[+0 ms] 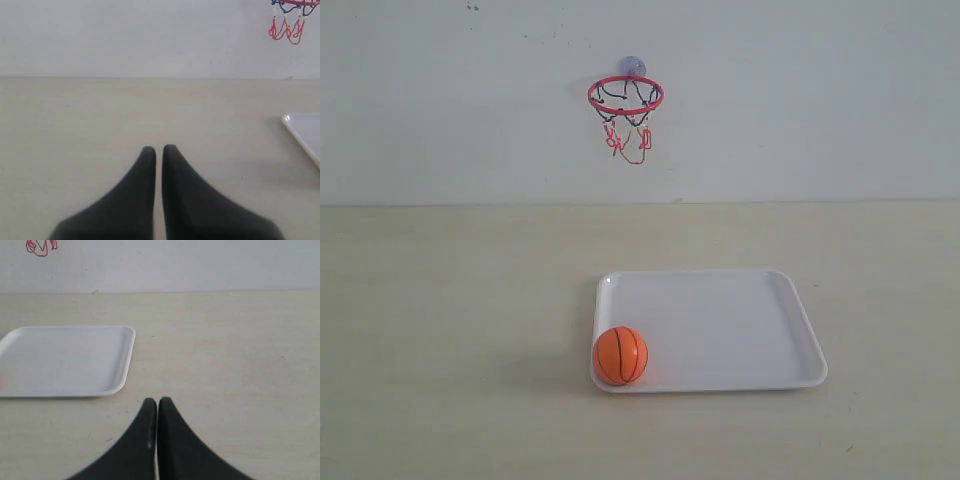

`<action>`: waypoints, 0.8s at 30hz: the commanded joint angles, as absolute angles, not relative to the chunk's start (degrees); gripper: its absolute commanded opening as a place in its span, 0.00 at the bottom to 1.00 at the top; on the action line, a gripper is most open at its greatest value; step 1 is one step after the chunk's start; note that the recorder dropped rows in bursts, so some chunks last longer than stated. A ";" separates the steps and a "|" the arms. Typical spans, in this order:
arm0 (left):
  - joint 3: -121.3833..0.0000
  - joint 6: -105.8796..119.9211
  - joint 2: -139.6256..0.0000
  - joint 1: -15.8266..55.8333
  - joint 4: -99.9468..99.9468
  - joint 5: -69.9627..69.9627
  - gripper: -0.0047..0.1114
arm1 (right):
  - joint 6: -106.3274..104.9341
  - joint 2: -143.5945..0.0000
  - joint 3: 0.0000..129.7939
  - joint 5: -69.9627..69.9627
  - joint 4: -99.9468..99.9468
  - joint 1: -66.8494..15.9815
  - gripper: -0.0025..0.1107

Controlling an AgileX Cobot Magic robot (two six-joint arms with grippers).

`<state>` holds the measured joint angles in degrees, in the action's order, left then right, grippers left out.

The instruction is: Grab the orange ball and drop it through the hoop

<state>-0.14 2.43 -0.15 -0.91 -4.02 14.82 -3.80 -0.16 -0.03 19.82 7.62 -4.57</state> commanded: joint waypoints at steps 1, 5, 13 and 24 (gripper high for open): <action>0.00 2.69 0.00 -1.09 -4.55 14.59 0.08 | -3.77 0.00 0.00 19.51 7.17 -4.61 0.02; 0.00 2.69 0.00 -1.09 -4.55 14.59 0.08 | -3.77 0.00 0.00 19.51 7.17 -4.61 0.02; 0.00 2.69 0.00 -1.09 -4.55 14.59 0.08 | -3.77 0.00 0.00 19.51 7.17 -4.61 0.02; 0.00 2.69 0.00 -1.09 -4.55 14.59 0.08 | -4.48 0.00 0.00 8.58 6.99 -4.61 0.02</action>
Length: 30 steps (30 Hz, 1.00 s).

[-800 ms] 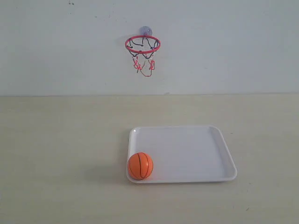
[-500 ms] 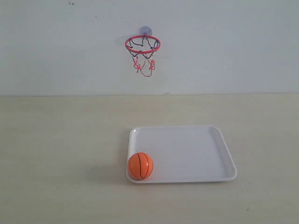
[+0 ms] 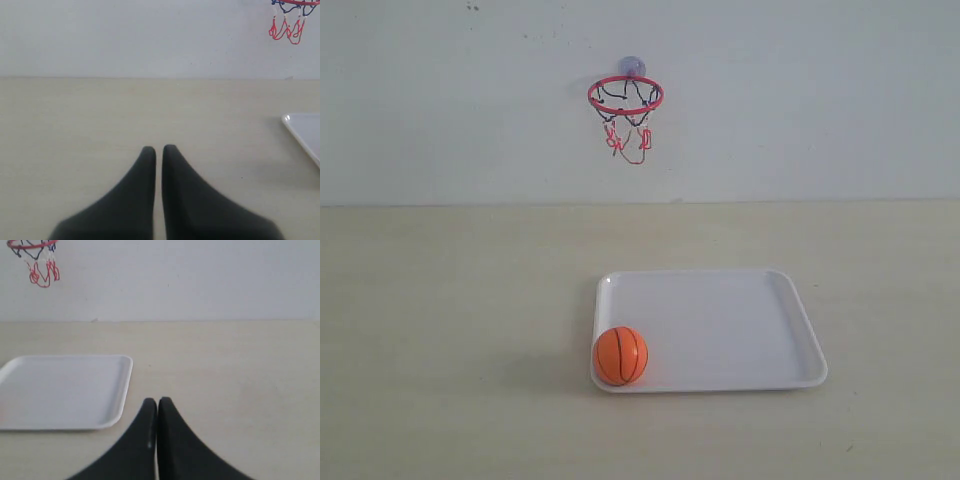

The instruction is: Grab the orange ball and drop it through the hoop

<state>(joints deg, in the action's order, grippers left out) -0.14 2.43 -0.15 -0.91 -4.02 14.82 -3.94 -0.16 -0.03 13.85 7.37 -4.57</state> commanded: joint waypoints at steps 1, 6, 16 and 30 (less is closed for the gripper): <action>0.00 2.69 0.00 -1.09 -4.55 14.59 0.08 | -4.48 0.00 0.00 6.81 6.99 -4.61 0.02; 0.00 2.69 0.00 -1.09 -4.55 14.59 0.08 | -4.37 0.00 0.00 -5.67 6.99 -4.61 0.02; 0.00 2.69 0.00 -1.09 -4.55 14.59 0.08 | -1.86 0.00 0.00 -36.95 10.06 -4.61 0.02; 0.00 2.69 0.00 -1.09 -4.55 14.59 0.08 | -13.42 -20.24 20.26 8.64 15.98 -4.61 0.02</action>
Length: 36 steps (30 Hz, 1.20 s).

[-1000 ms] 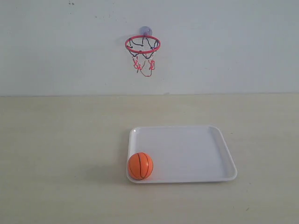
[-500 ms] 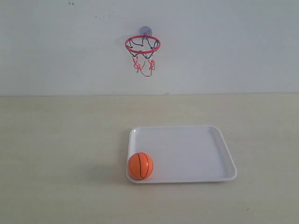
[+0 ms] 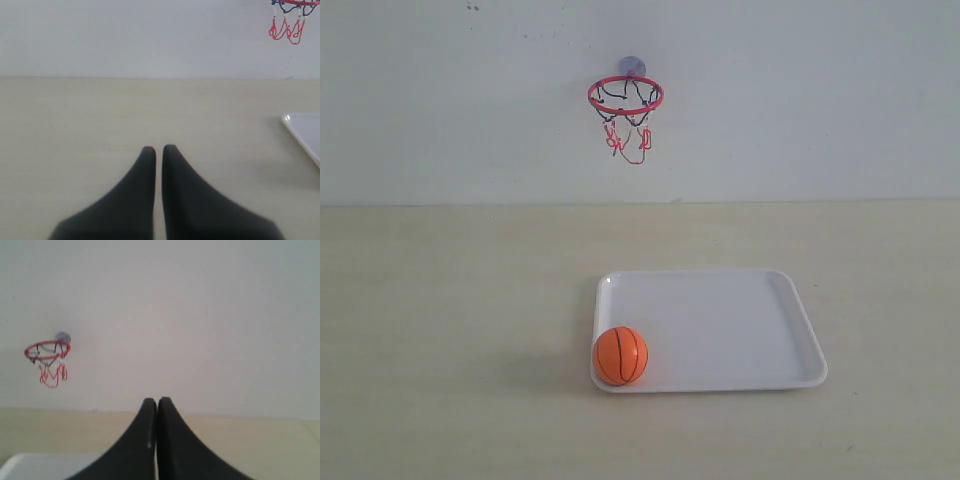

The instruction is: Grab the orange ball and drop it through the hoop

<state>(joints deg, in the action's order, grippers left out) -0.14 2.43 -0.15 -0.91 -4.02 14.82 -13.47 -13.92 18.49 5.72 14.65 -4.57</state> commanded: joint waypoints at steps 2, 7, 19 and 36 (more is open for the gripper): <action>0.00 2.69 0.00 -1.09 -4.55 14.59 0.08 | -11.80 -22.34 20.26 6.10 16.10 -4.61 0.02; 0.00 2.69 0.00 -1.09 -4.55 14.59 0.08 | -9.40 -24.57 20.26 -3.54 16.21 -4.61 0.02; 0.00 2.69 0.00 -1.09 -4.55 14.59 0.08 | -4.24 -24.57 20.26 -12.25 16.21 -4.61 0.02; 0.00 2.69 0.00 -1.09 -4.55 14.59 0.08 | 6.59 -46.03 21.31 -3.58 16.21 -4.72 0.02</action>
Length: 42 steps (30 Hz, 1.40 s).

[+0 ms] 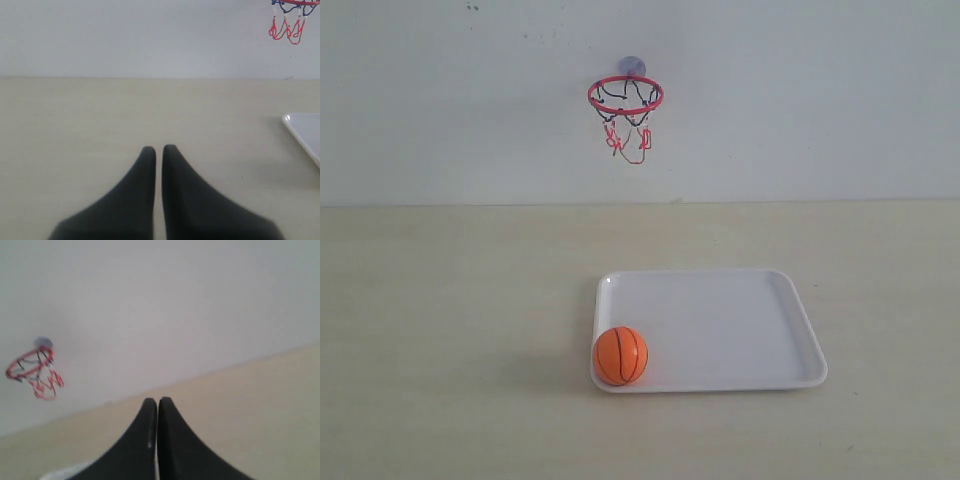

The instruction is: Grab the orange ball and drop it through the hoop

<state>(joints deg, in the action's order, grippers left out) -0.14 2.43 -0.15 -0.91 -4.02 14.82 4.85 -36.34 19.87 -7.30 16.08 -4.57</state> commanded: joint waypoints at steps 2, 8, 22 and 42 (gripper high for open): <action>0.00 2.69 0.00 -1.09 -4.55 14.59 0.08 | 6.74 -52.49 24.20 1.45 16.21 -5.88 0.02; 0.00 2.69 0.00 -1.09 -4.55 14.59 0.08 | -6.94 -68.63 38.56 15.02 16.08 -15.42 0.02; 0.00 2.69 0.00 -1.09 -4.55 14.59 0.08 | -17.87 -93.43 72.90 41.77 16.15 -32.54 0.02; 0.00 2.69 0.00 -1.09 -4.55 14.59 0.08 | -8.77 -111.32 80.12 41.73 17.68 -35.05 0.64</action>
